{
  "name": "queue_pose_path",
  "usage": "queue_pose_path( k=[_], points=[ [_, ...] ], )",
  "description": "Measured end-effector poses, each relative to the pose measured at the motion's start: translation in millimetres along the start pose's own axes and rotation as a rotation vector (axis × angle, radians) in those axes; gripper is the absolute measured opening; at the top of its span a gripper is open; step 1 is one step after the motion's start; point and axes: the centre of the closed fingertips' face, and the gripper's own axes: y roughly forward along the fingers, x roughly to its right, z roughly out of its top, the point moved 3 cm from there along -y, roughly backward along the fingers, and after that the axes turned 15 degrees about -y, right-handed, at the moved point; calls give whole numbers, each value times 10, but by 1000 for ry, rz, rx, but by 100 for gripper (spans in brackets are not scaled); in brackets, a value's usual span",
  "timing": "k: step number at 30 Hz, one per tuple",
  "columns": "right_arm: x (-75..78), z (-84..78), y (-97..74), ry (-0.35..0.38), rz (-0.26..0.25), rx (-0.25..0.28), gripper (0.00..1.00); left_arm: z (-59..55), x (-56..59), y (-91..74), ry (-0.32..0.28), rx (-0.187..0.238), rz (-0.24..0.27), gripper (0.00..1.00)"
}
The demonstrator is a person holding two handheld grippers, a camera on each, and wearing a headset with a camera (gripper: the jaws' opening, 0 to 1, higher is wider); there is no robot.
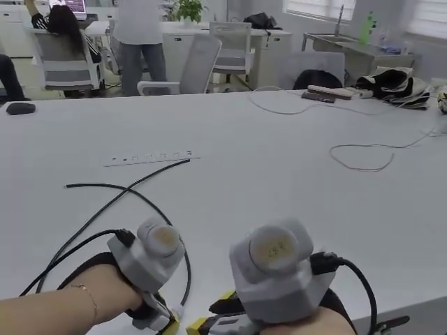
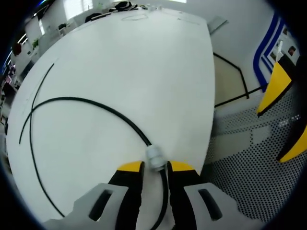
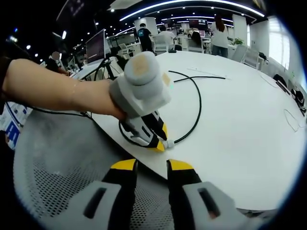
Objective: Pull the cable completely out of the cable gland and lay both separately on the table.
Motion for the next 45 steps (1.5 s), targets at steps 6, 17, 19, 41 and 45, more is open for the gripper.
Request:
queue_pose_path(
  k=[6,17,19,41,45],
  points=[
    [0,1,3,1,0,0,24,-10,10,-68,70,3,-21,17],
    [-158,-35,84,-192,251,-79,31,-116,-9,-653,121,27,-61,14],
    [-105,37,106,-346,273,-86,30,-138,-25,-739,115,44,-65,14],
    [-459,926,617,-995,718,63,25,-529,127,-1535,428,20,-47,14],
    [-508,880,619,-1008,747,46,20,-480,139,-1535,451,34,-65,14]
  ],
)
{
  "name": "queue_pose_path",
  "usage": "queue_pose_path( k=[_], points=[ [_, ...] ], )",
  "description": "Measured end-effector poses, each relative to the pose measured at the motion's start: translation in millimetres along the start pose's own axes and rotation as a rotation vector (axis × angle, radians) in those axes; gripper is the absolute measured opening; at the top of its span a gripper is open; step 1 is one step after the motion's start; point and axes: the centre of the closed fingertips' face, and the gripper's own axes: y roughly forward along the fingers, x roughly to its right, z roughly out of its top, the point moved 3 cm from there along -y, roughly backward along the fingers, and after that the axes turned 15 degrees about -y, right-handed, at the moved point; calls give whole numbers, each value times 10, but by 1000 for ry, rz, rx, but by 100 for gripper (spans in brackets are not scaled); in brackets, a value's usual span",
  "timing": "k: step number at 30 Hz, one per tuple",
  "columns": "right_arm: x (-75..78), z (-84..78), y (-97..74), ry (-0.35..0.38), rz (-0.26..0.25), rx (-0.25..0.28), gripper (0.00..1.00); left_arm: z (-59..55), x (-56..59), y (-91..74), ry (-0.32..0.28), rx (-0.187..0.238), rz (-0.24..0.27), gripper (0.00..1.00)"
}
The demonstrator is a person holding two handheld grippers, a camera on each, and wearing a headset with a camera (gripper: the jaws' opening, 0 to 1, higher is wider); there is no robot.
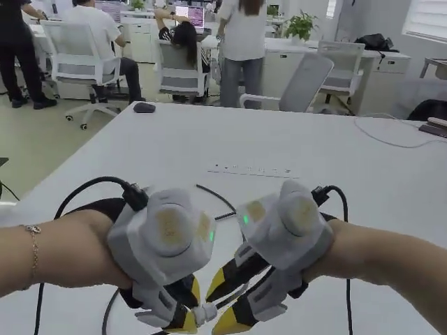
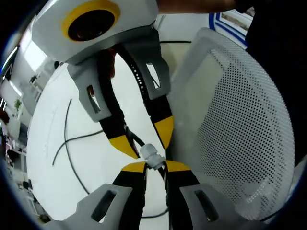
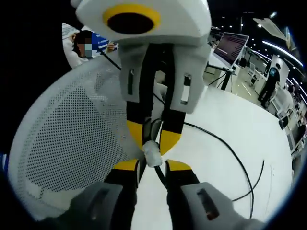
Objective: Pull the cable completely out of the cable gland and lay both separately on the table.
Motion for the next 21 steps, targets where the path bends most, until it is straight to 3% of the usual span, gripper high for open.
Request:
queue_pose_path(
  k=[2,4,8,12,14,15,19,21],
  points=[
    [33,-70,-9,-17,-29,-37,11,22,-9,19,-3,12,-15,14],
    [33,-104,-40,16,-38,-38,11,40,-61,58,-18,30,-6,15],
    [66,-175,-87,41,-122,-67,11,89,-148,64,-91,91,22,17],
    [116,-217,-127,110,-213,-72,11,180,-122,83,-175,185,11,34],
    [136,-208,-128,153,-248,-58,11,151,-128,117,-170,176,21,32],
    [130,-210,-125,173,-249,-58,11,137,-175,126,-144,169,61,30],
    [90,-234,-41,196,-244,-93,11,133,-185,138,-122,156,91,20],
    [84,-252,-5,212,-250,-107,11,113,-181,158,-73,126,120,18]
  ],
)
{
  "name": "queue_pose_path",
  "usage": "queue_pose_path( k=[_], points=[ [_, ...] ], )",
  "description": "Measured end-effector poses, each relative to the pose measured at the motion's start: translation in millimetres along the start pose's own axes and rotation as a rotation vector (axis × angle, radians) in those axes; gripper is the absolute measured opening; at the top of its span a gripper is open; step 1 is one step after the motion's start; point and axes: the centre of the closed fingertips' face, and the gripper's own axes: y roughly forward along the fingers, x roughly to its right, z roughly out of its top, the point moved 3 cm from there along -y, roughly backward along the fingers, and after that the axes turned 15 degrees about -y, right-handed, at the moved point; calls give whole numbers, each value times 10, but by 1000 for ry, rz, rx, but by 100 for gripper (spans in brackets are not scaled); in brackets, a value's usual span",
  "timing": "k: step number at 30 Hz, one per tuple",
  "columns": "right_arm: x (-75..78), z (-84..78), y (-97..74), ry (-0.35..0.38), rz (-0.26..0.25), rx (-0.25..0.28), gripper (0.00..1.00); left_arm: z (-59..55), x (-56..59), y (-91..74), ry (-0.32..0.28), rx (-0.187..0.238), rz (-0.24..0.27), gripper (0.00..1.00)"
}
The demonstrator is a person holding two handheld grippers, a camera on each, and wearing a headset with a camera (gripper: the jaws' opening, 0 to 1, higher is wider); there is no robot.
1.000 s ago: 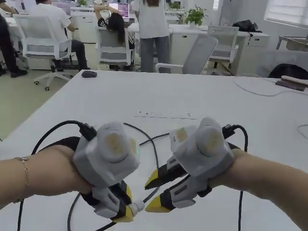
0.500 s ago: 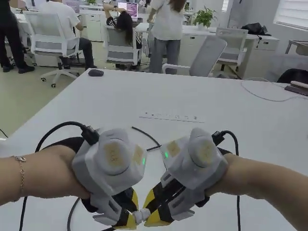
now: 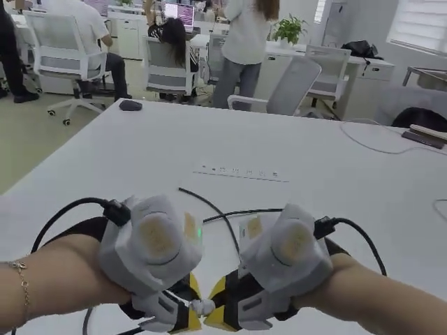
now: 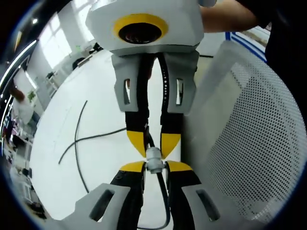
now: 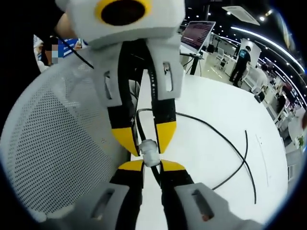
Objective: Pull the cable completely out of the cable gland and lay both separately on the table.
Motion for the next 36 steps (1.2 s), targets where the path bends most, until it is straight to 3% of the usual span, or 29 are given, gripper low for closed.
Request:
queue_pose_path(
  k=[4,6,8,11,13,15,18,21,28,30,33,36],
  points=[
    [-43,-4,43,13,9,-26,11,-48,37,57,50,-30,17,17],
    [-57,-10,41,-15,18,-32,11,-54,52,58,55,-35,15,16],
    [-78,-5,33,-45,46,-25,11,-55,63,46,59,-33,12,16],
    [-79,10,5,-17,83,-8,12,-59,93,37,89,-34,2,16],
    [-46,18,-11,-11,98,-1,13,-83,87,37,117,-48,13,16],
    [-15,17,23,-16,111,5,14,-106,23,33,166,-68,63,16],
    [19,-22,75,-44,135,-33,16,-118,39,40,187,-75,65,16],
    [53,41,93,-15,140,3,16,-129,16,24,224,-93,86,16],
    [34,70,138,10,167,14,13,-78,9,6,268,-74,107,16],
    [35,72,140,-20,147,5,12,-78,-2,6,264,-75,110,16],
    [57,84,131,-82,82,-14,12,-83,-35,-2,187,-64,94,16],
    [44,92,117,-98,41,-34,11,-74,-65,-8,57,-8,31,16]
  ],
)
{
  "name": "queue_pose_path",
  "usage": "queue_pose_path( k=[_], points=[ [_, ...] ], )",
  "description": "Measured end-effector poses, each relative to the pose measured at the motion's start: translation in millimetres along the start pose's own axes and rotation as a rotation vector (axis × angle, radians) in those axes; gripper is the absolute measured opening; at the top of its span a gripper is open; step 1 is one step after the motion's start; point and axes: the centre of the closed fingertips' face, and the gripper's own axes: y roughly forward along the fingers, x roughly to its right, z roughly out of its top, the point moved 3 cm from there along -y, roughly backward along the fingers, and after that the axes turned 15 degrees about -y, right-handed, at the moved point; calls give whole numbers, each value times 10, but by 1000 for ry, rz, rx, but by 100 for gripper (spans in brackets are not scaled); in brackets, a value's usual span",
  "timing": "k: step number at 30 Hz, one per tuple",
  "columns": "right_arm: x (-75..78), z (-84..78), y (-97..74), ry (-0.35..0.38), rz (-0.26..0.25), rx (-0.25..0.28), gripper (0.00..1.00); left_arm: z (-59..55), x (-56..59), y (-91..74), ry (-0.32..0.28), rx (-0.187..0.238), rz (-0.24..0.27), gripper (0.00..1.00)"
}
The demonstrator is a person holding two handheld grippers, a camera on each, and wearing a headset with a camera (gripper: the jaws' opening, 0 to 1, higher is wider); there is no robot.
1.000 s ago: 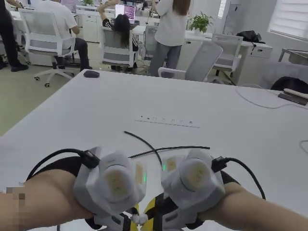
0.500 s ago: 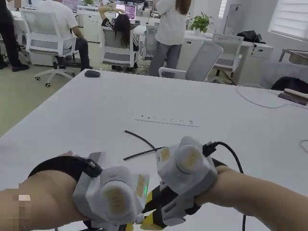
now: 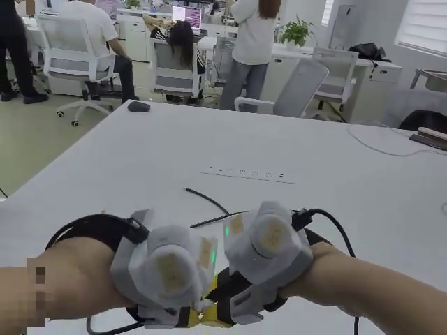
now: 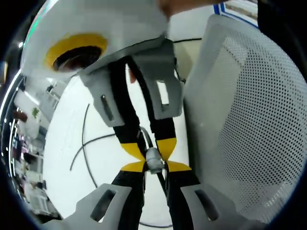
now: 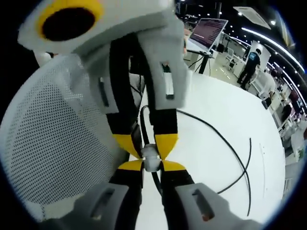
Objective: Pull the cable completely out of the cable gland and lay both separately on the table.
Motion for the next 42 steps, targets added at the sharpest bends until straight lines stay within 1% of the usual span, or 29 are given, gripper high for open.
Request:
queue_pose_path(
  k=[1,2,4,5,7,8,9,12,14,15,16,17,18,19,20,21,22,23,24,25,27,28,31,32,33,35,36,38,42],
  points=[
    [14,-4,-21,-51,-34,-15,11,4,-14,-4,-33,16,-14,16],
    [14,2,-33,-83,-52,-22,11,4,-21,-9,-86,32,-40,16],
    [-2,8,-58,-123,-94,-46,11,16,-36,-17,-158,51,-88,16],
    [0,12,-66,-164,-124,-62,11,21,-45,-20,-182,58,-105,16],
    [0,12,-83,-215,-176,-91,11,33,-54,-28,-230,68,-135,16],
    [-12,21,-85,-240,-191,-98,11,33,-47,-34,-263,66,-171,16],
    [-7,22,-93,-266,-222,-113,11,35,-56,-37,-284,68,-185,16],
    [-43,40,-95,-311,-254,-127,11,35,-53,-47,-361,68,-258,16],
    [-67,48,-93,-320,-256,-127,11,29,-42,-51,-393,64,-288,16],
    [-64,47,-90,-320,-252,-126,11,19,-43,-47,-397,58,-292,16],
    [-59,42,-89,-319,-242,-128,12,24,-32,-46,-389,59,-285,16],
    [-63,39,-86,-310,-220,-126,12,28,-4,-45,-366,53,-276,16],
    [-88,39,-81,-282,-188,-119,13,30,24,-43,-348,43,-266,16],
    [-96,51,-92,-241,-164,-106,13,25,28,-45,-304,27,-238,16],
    [-90,63,-103,-223,-158,-92,15,14,30,-46,-269,11,-213,16],
    [-55,79,-125,-202,-165,-75,19,-19,29,-52,-215,-27,-176,16],
    [-29,74,-143,-191,-169,-71,21,-28,32,-57,-180,-38,-157,16],
    [-7,67,-158,-179,-171,-70,20,-25,38,-62,-161,-44,-143,16],
    [-1,62,-168,-166,-163,-64,20,1,38,-72,-143,-35,-123,16],
    [5,77,-171,-150,-157,-47,21,12,55,-78,-145,-33,-121,16],
    [1,76,-167,-153,-151,-43,18,22,31,-94,-133,-30,-98,16],
    [-1,70,-162,-154,-148,-45,17,27,29,-97,-131,-28,-92,16],
    [-26,8,-156,-141,-134,-70,20,46,12,-117,-126,-16,-71,16],
    [-29,-8,-165,-148,-135,-75,16,49,14,-128,-122,-16,-64,16],
    [-33,-21,-178,-152,-136,-80,10,51,12,-135,-116,-15,-56,16],
    [-22,-55,-214,-146,-148,-88,8,57,30,-141,-113,-15,-54,16],
    [-14,-73,-238,-146,-159,-88,4,57,40,-144,-109,-17,-51,16],
    [-14,-116,-268,-141,-163,-100,4,62,40,-149,-97,-16,-37,16],
    [-13,-213,-351,-114,-181,-102,4,60,25,-171,-84,-15,-12,16]
  ],
)
